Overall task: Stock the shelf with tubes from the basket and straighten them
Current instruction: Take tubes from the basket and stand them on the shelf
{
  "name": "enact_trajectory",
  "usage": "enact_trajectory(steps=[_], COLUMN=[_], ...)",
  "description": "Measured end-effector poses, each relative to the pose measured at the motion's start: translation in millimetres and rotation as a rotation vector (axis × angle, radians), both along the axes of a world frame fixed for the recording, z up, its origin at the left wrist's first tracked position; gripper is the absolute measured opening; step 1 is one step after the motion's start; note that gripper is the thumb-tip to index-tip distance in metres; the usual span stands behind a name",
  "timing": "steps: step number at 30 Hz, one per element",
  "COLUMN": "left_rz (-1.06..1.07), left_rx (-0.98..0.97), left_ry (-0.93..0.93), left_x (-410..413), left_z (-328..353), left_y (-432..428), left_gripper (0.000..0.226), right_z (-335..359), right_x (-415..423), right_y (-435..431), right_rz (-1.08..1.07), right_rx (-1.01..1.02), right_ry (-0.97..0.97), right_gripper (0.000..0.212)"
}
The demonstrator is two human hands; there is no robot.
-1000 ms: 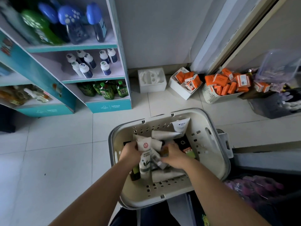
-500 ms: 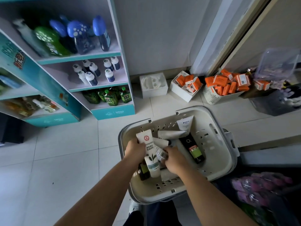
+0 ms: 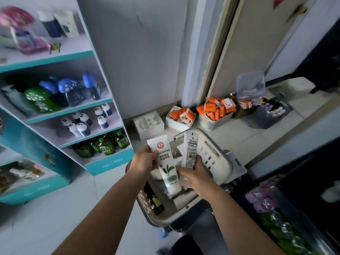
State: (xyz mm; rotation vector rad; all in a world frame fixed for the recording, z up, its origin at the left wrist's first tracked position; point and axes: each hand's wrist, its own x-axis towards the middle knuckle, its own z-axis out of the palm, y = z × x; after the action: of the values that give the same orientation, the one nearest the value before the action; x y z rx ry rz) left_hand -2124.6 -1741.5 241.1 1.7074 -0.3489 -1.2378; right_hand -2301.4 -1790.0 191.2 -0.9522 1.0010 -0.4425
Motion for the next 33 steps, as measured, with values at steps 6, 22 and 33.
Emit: enact_trajectory(steps=[6,22,33], left_rz=[-0.202,-0.840,-1.102], left_rx=[-0.119,-0.471,-0.652], left_ry=[0.028,0.126,0.190], left_x=[-29.4,-237.9,-436.8], left_z=[46.1,162.6,210.9], left_y=[5.5,-14.8,19.8], left_gripper=[0.015,0.025,0.022], right_z=[44.4,182.8,241.8], right_x=[-51.5,-247.6,-414.7], right_y=[30.9,111.6,188.2], right_rz=[-0.140,-0.611,-0.904], right_rx=[-0.148,-0.423,-0.590], right_ry=[-0.034,0.074,0.210], right_gripper=[0.048,0.037,0.042])
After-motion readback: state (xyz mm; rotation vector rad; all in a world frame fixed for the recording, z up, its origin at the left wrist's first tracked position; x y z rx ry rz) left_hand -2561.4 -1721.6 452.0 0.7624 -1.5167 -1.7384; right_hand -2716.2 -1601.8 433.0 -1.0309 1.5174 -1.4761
